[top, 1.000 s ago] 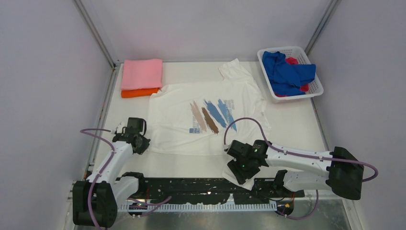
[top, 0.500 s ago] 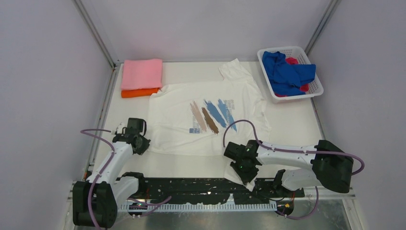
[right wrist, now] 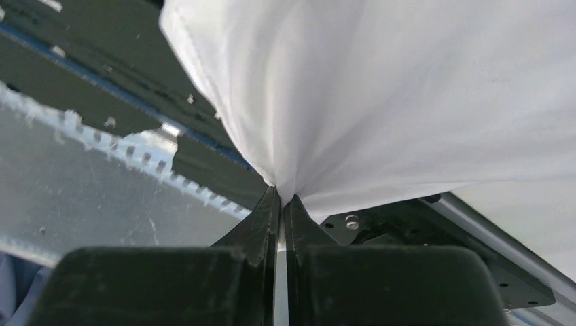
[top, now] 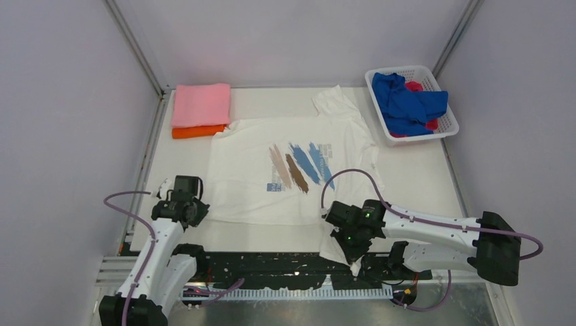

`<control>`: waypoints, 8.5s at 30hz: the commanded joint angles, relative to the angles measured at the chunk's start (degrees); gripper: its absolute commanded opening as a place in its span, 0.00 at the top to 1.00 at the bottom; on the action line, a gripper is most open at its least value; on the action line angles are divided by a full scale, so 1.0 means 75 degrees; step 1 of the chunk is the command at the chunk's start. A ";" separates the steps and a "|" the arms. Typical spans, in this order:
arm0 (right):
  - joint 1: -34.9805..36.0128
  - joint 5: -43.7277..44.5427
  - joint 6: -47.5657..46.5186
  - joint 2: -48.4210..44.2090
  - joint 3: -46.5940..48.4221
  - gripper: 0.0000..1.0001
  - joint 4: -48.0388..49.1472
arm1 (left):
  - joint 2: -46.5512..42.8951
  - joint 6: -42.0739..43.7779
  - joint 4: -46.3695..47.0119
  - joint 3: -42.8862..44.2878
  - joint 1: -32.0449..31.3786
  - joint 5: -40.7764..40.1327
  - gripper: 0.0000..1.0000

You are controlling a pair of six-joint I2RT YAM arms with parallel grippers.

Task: Fold and stack the t-shirts
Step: Grab the side of the flattened tshirt closest away from the robot with both arms, then fold the flattened tshirt in 1/3 of the way, then grab the side of the flattened tshirt furthest away from the robot with both arms

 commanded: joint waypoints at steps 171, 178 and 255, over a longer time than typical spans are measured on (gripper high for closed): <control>-0.4593 0.1075 -0.0153 0.0921 -0.0212 0.05 0.1166 | 0.1615 0.0474 0.0501 -0.0655 -0.1919 0.2374 0.01; -0.4562 0.1330 0.0045 0.0718 -0.0150 0.05 0.0941 | 0.1111 0.0172 0.0136 -0.0720 -0.2213 0.2514 0.01; -0.5123 0.1730 -0.0655 -0.0510 0.0437 0.04 0.3360 | 0.8037 0.1316 0.1455 0.6251 -0.0050 0.0946 0.50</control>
